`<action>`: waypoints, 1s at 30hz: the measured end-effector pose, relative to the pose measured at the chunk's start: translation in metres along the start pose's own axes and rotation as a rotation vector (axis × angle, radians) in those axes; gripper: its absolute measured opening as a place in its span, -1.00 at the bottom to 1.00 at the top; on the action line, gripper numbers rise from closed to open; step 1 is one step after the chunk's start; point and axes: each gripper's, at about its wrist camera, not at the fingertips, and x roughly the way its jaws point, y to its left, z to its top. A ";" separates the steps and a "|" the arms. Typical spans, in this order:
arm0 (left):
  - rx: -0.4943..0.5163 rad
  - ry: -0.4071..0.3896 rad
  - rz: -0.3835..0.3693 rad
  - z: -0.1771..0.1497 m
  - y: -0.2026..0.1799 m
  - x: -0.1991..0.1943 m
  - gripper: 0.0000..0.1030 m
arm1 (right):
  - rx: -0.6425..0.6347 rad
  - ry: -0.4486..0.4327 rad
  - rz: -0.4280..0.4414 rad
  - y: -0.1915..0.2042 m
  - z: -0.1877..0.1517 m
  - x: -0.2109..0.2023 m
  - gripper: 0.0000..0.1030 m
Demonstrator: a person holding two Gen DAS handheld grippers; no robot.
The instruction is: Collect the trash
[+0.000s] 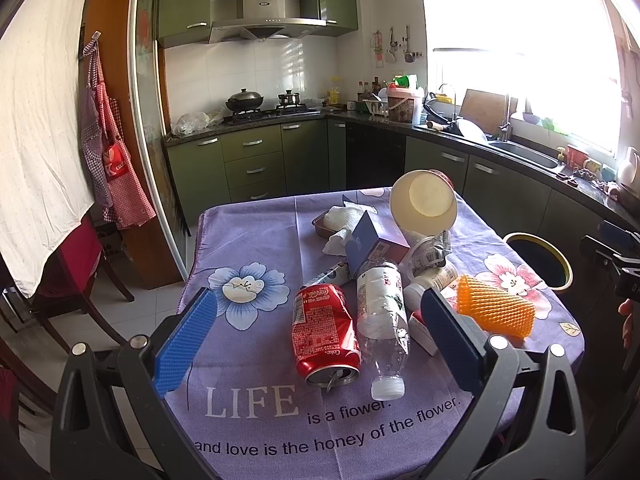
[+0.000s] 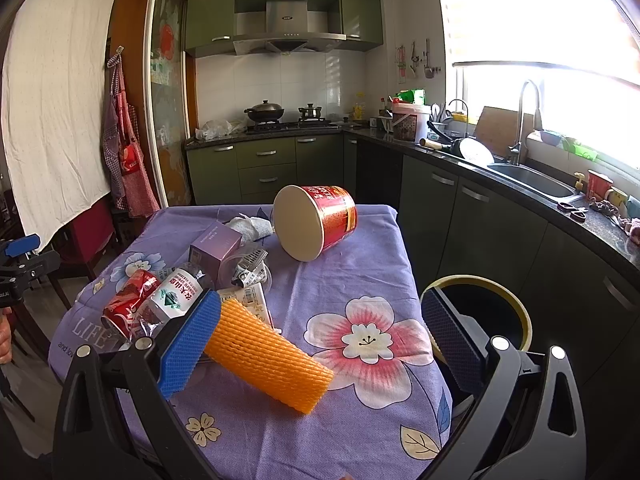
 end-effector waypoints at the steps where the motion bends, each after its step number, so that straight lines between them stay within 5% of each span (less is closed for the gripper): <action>1: 0.001 0.000 0.000 -0.001 0.000 0.000 0.89 | -0.001 0.000 -0.002 0.000 0.000 0.000 0.92; 30: 0.004 0.002 -0.002 -0.003 -0.003 0.002 0.89 | 0.000 0.002 0.001 0.001 0.000 0.000 0.92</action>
